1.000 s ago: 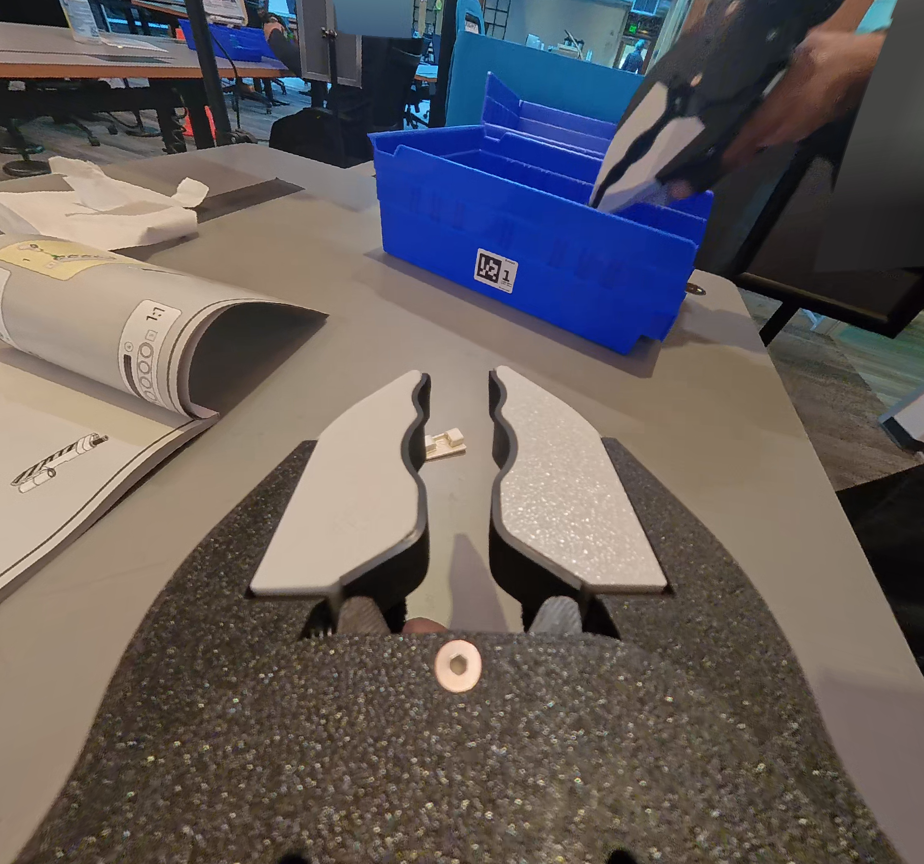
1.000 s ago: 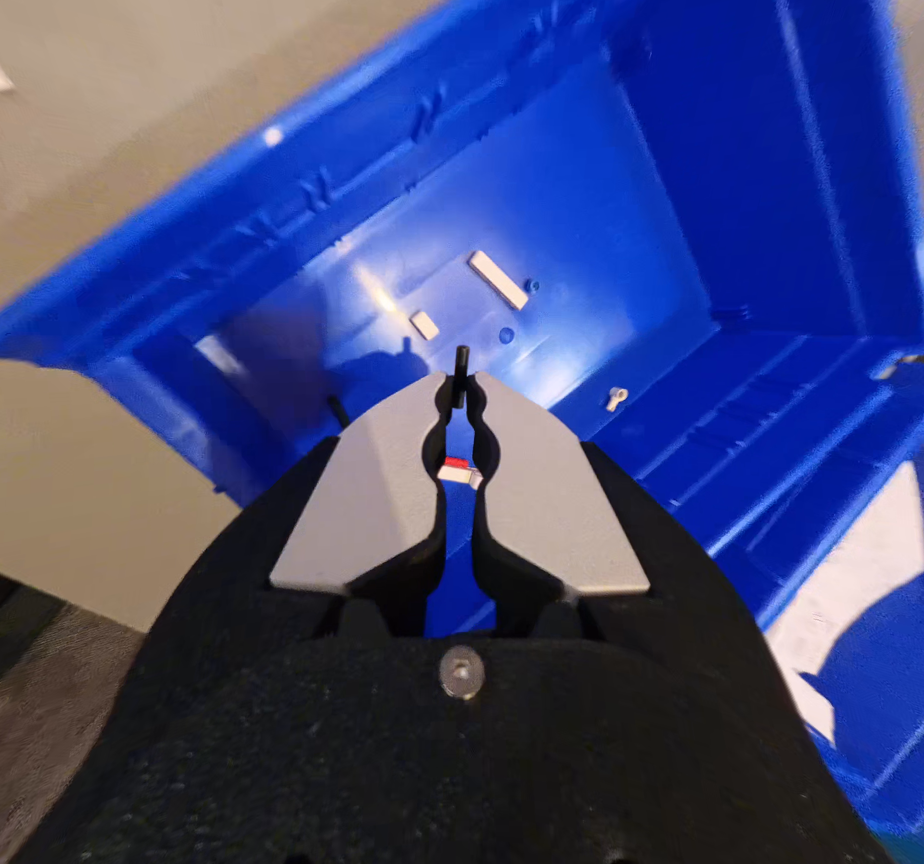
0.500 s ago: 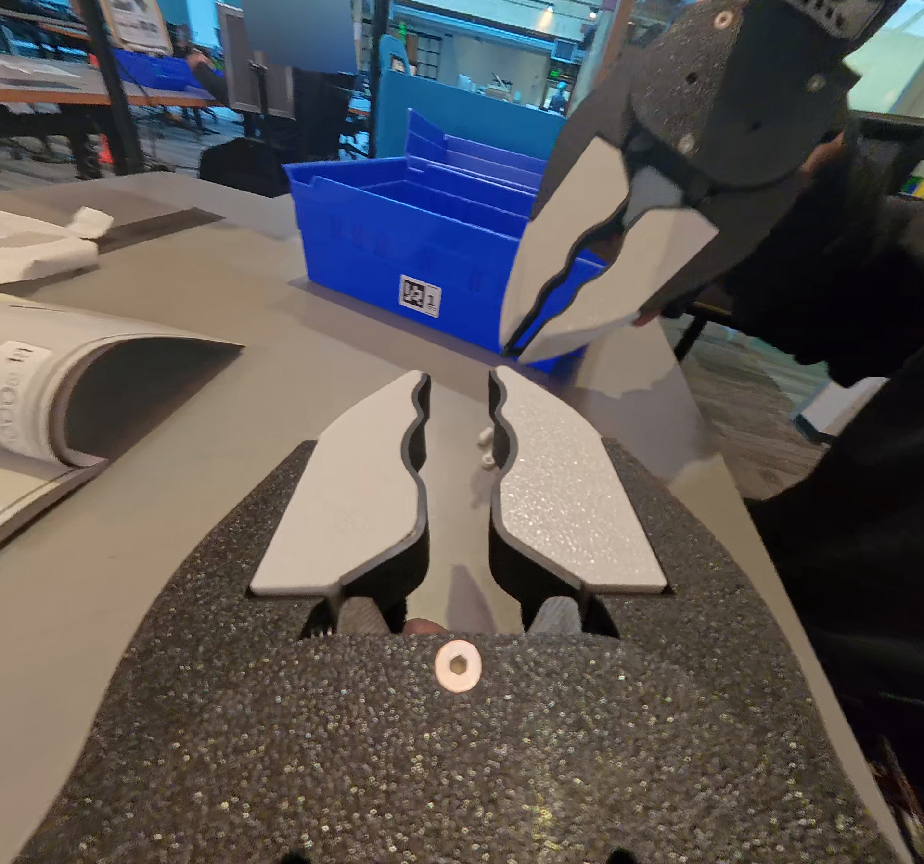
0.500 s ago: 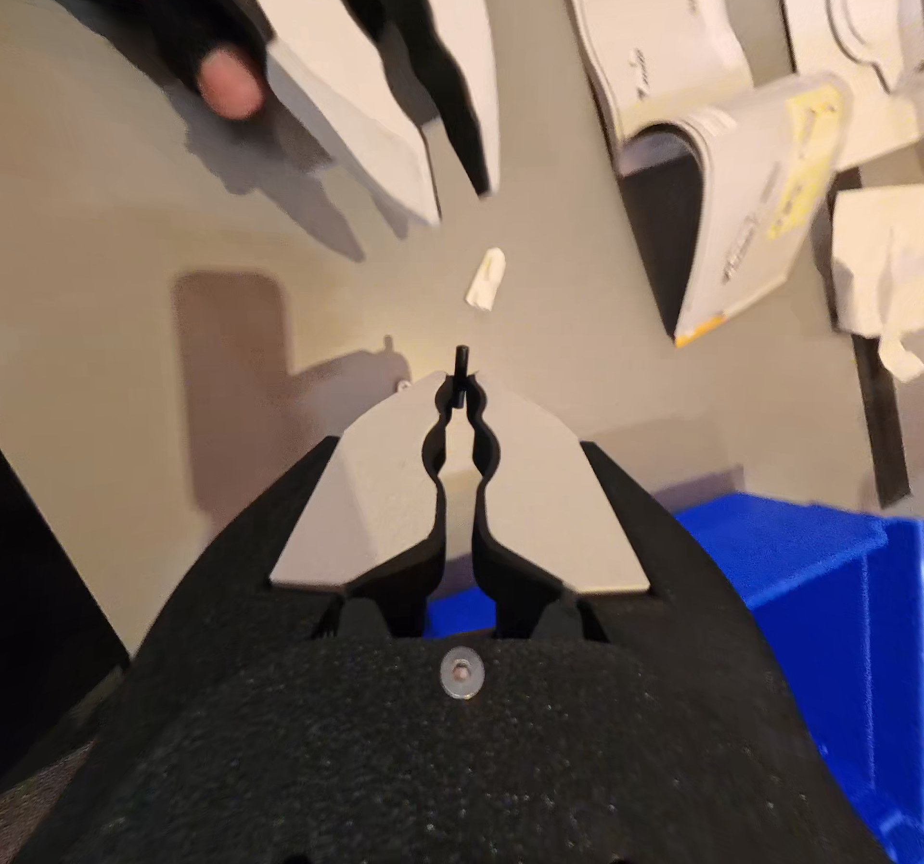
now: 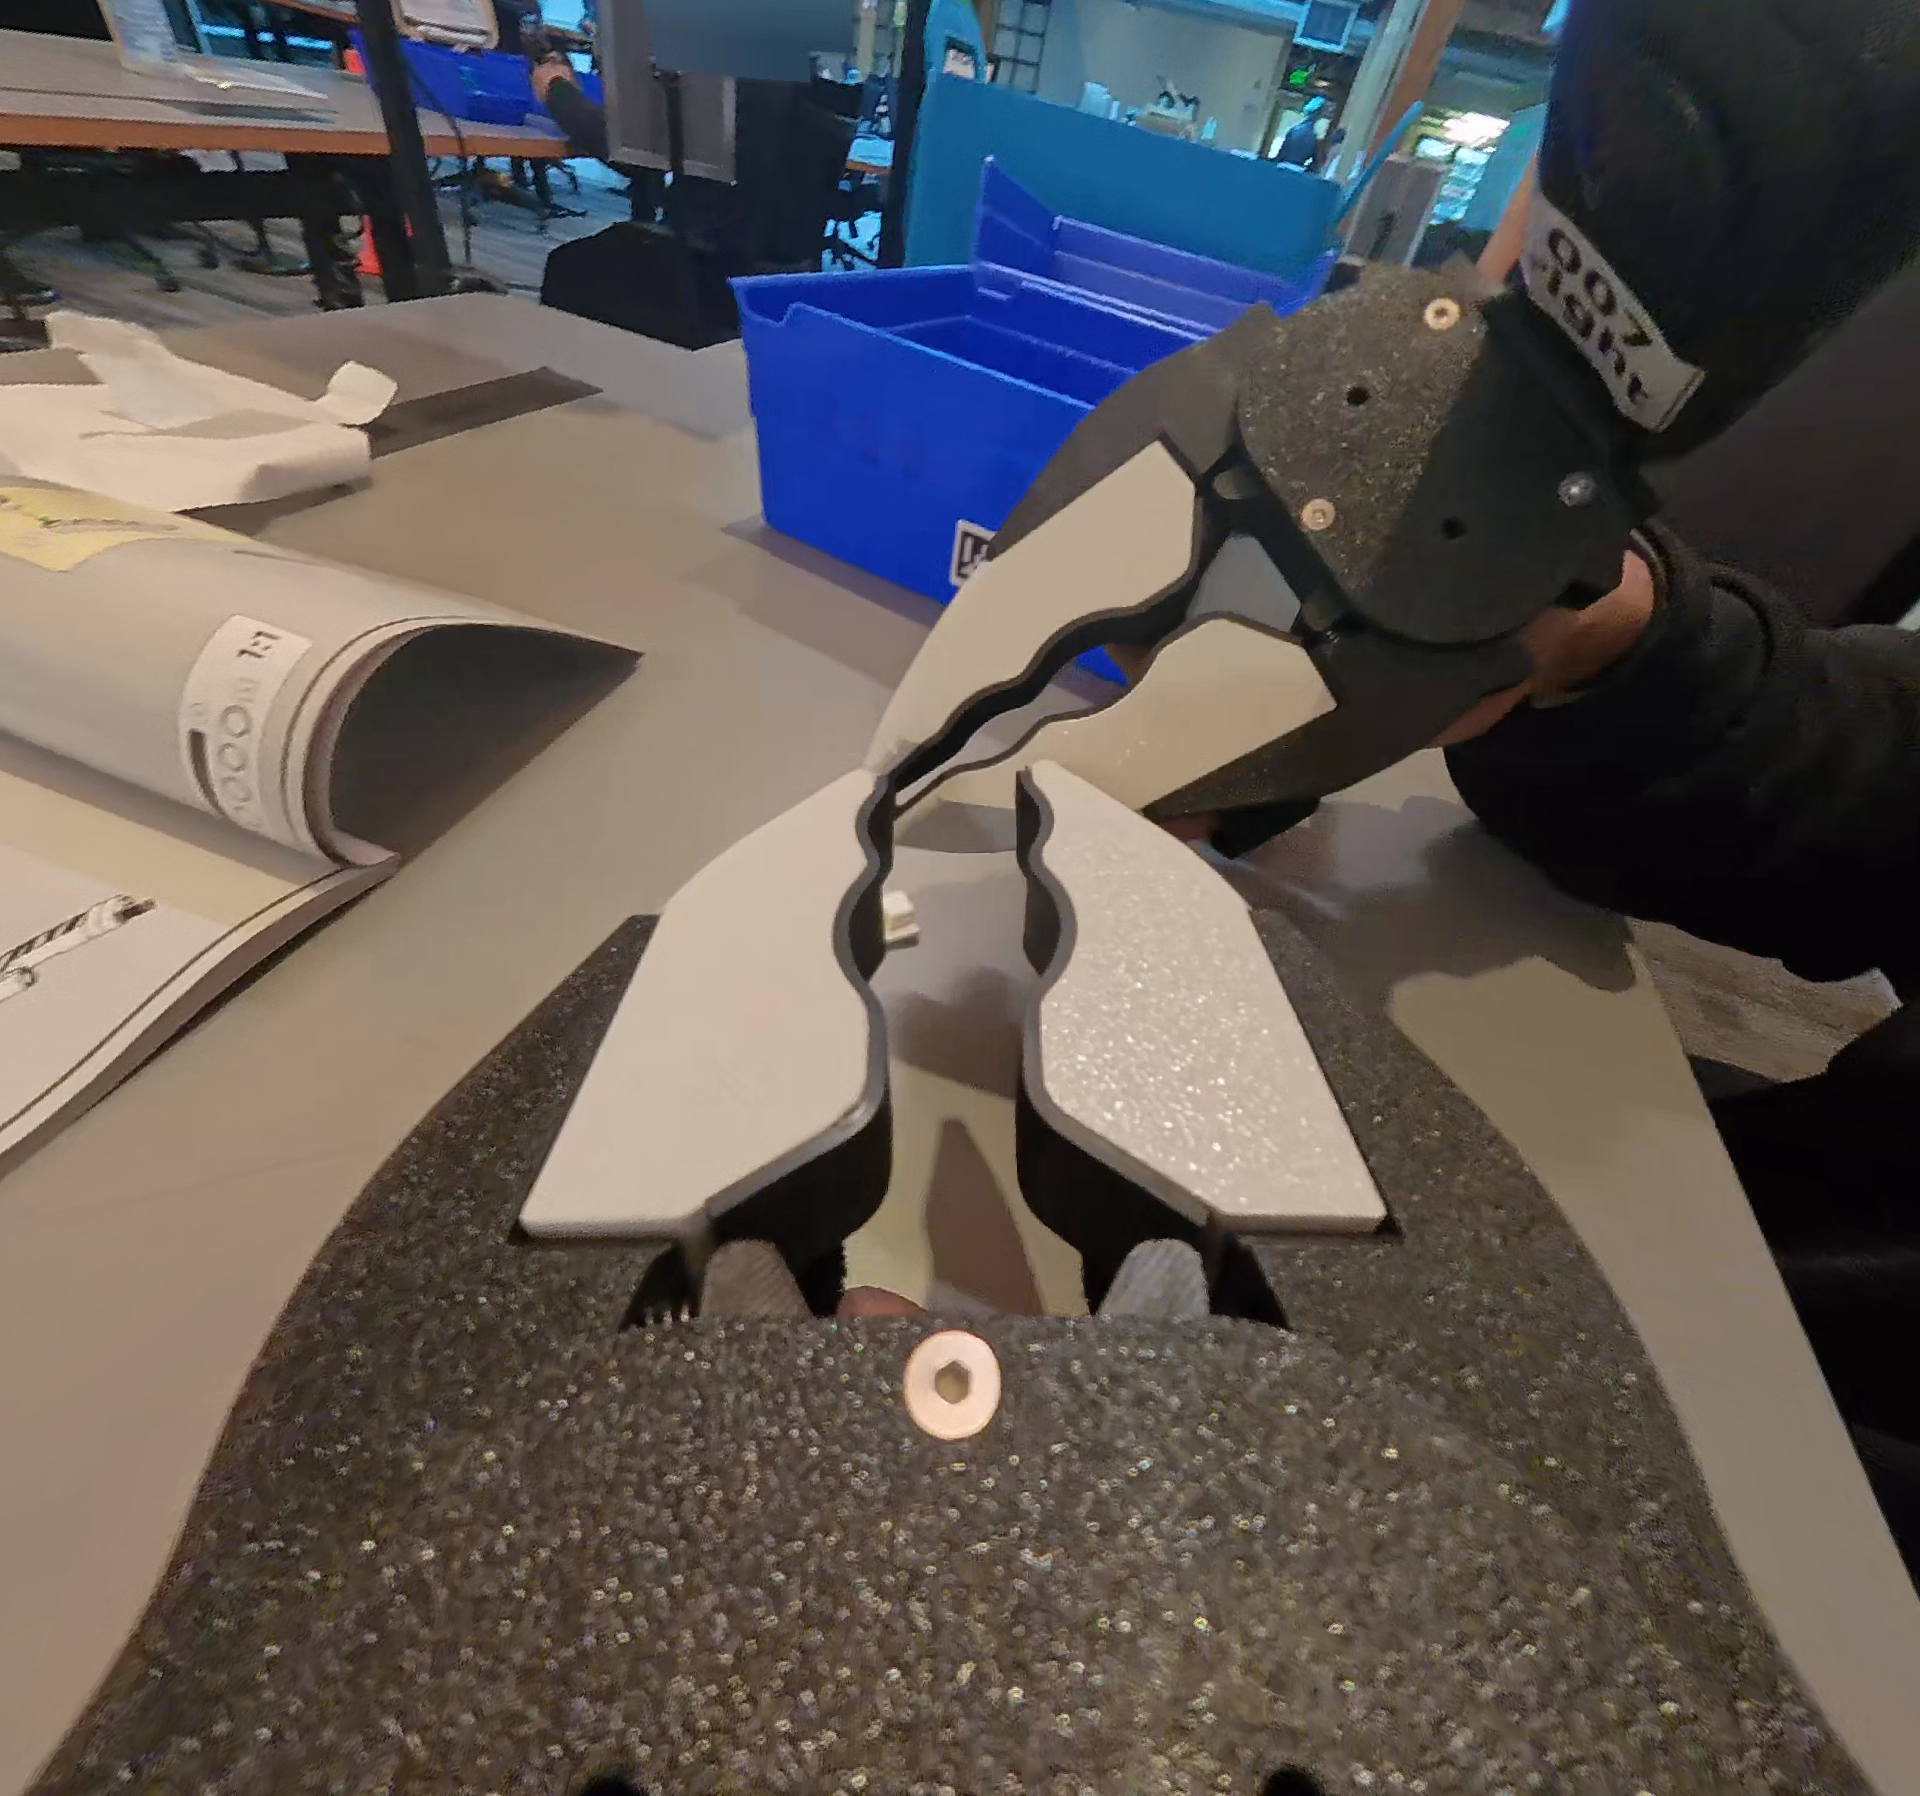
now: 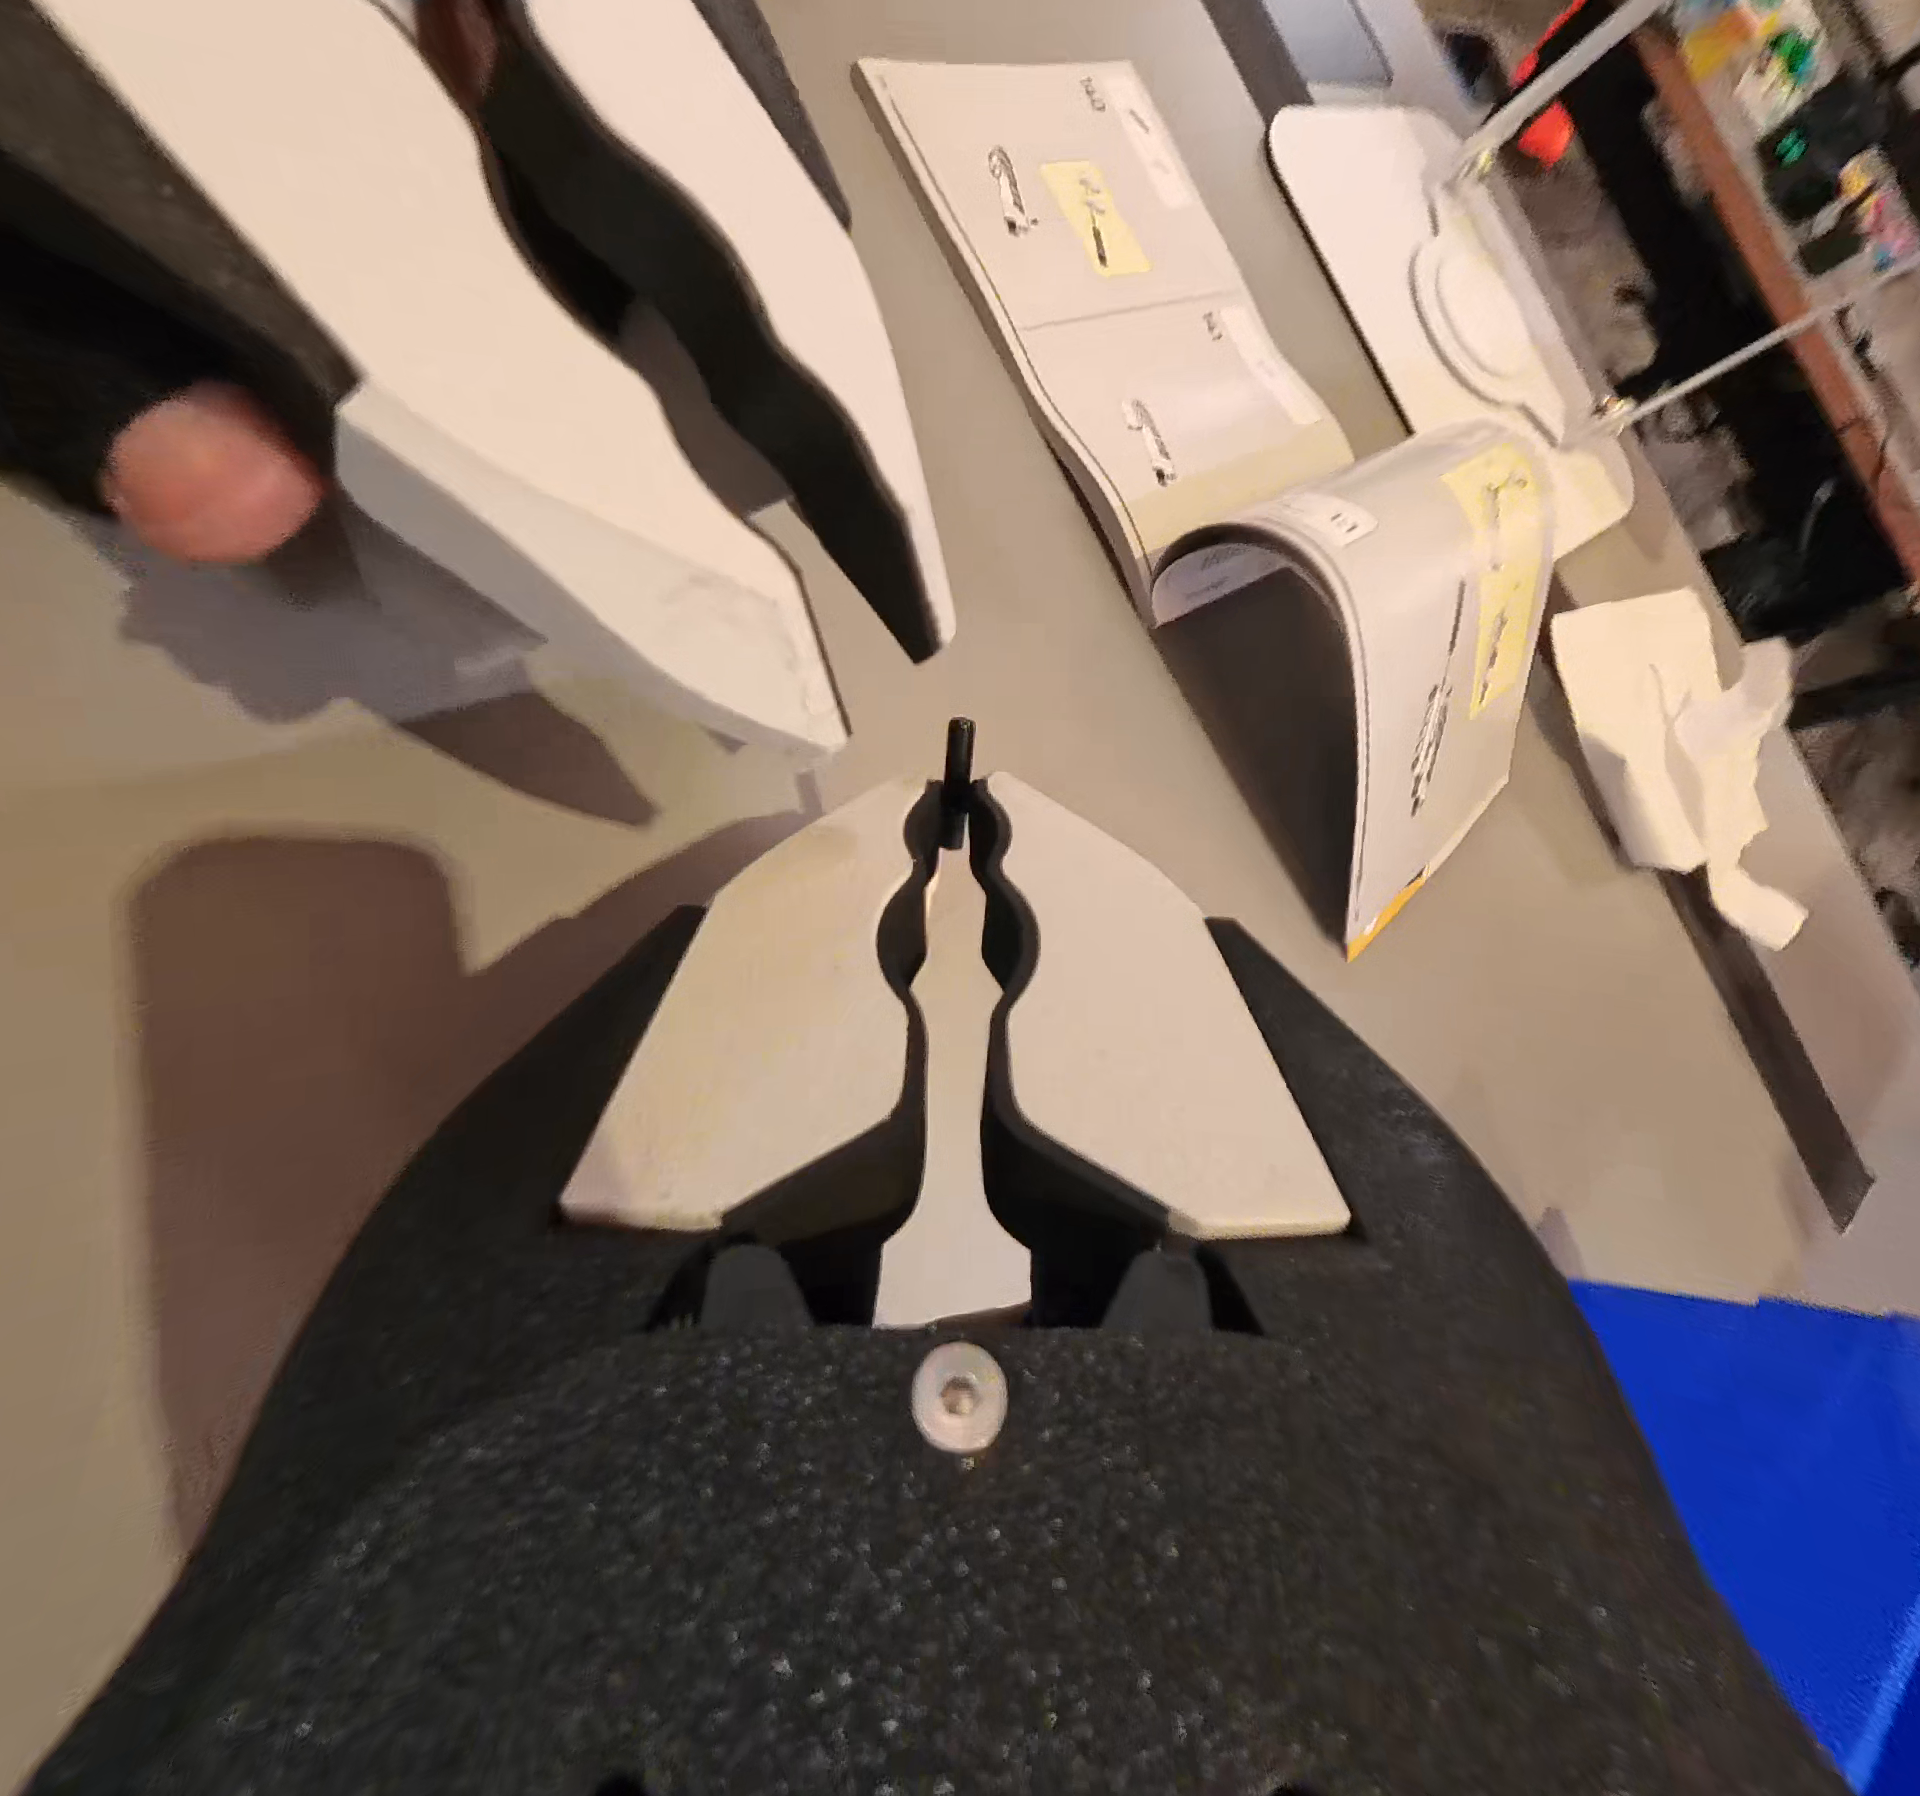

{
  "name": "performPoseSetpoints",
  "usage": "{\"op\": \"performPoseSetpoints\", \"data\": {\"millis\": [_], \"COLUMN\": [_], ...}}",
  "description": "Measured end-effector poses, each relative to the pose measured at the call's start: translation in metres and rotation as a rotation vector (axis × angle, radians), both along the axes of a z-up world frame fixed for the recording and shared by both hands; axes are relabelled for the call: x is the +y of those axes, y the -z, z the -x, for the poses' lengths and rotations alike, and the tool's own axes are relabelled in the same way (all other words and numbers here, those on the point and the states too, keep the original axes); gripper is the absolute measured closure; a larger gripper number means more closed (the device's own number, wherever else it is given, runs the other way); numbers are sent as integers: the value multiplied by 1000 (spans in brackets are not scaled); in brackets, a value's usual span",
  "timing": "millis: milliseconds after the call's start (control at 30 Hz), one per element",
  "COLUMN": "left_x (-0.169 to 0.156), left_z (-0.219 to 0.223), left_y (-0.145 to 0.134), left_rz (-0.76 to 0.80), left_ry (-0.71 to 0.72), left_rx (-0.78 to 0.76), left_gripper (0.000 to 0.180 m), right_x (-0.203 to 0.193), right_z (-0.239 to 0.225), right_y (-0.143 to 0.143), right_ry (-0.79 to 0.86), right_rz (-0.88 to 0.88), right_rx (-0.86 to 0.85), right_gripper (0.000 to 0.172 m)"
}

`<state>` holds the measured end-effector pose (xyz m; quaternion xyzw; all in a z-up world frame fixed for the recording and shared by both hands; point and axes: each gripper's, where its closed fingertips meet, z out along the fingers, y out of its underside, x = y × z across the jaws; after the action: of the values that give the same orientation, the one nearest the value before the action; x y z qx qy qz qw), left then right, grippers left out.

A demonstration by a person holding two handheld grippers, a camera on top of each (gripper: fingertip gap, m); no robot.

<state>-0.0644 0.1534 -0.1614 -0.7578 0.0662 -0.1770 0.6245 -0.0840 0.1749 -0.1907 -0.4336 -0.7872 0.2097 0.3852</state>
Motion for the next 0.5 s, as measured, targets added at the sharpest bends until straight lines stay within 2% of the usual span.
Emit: {"op": "performPoseSetpoints", "data": {"millis": [167,333,500], "left_x": [3,5,6], "left_z": [7,9,10], "left_y": [10,18,18], "left_rz": [80,145,154], "left_ry": [-30,-30,-23], "left_rx": [-32,-72,-91], "left_gripper": [158,158,158], "right_x": [8,15,3], "right_z": [2,-6,-9], "right_y": [10,23,17], "right_ry": [-50,-75,-125], "right_rz": [-52,-193,-243], "right_rx": [60,44,82], "right_gripper": [167,167,167]}}
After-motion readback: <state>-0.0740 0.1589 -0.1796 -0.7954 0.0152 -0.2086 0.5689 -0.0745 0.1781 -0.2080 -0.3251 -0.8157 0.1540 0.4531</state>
